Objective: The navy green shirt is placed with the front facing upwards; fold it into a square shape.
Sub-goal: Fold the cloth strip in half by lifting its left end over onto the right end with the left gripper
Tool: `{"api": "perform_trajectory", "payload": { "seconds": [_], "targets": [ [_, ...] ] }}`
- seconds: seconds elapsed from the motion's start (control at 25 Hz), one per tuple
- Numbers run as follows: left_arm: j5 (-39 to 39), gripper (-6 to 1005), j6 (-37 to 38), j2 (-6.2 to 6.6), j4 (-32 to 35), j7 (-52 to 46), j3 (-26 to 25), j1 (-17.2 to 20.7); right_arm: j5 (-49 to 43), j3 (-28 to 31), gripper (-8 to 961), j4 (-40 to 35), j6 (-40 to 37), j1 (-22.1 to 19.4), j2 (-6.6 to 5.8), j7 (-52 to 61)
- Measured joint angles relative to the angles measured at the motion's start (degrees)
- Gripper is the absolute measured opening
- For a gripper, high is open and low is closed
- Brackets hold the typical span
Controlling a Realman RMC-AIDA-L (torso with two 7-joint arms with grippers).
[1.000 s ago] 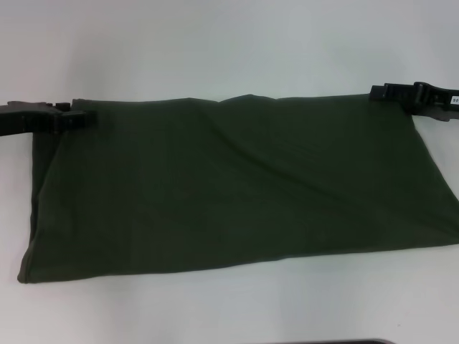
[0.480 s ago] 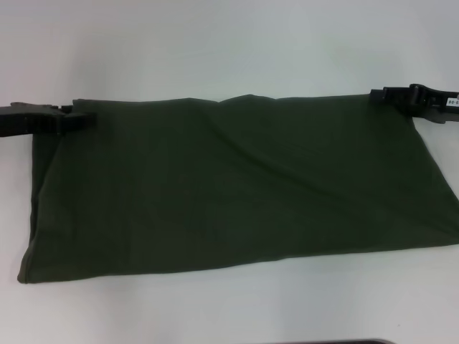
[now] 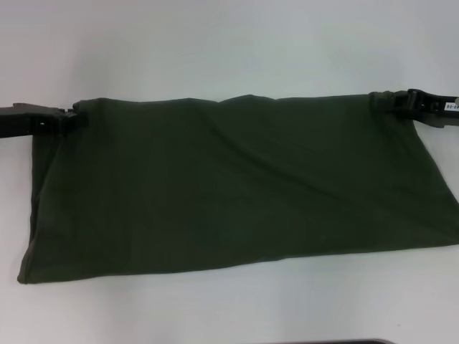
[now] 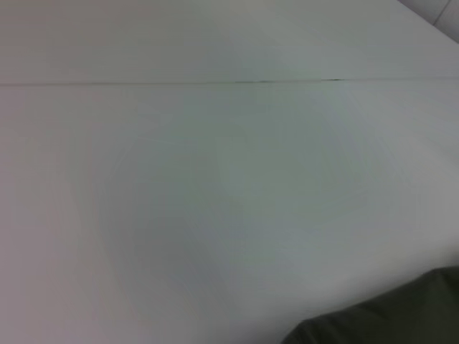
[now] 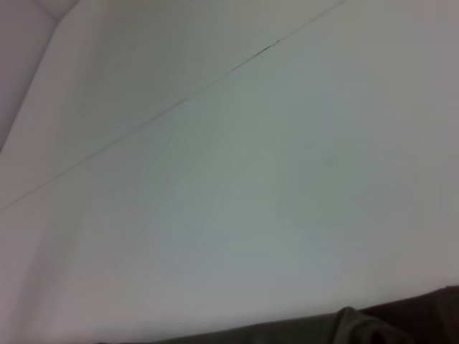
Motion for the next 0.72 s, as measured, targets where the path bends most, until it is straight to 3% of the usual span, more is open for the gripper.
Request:
{"api": "perform_trajectory", "payload": {
  "seconds": [0.08, 0.44, 0.72],
  "targets": [
    [0.0, 34, 0.0, 0.0, 0.03, 0.0, 0.12, 0.02, 0.03, 0.0, 218, 0.0, 0.11, -0.07, -0.01, -0.04],
    [0.0, 34, -0.02, 0.09, 0.02, 0.0, 0.15, 0.23, 0.03, 0.0, 34, 0.0, 1.59, -0.2, 0.09, -0.21],
    [0.53, 38, -1.64, 0.33, 0.22, -0.09, -0.02, 0.43, 0.04, 0.0, 35, 0.25, 3.07, -0.32, 0.32, -0.28]
  ]
}}
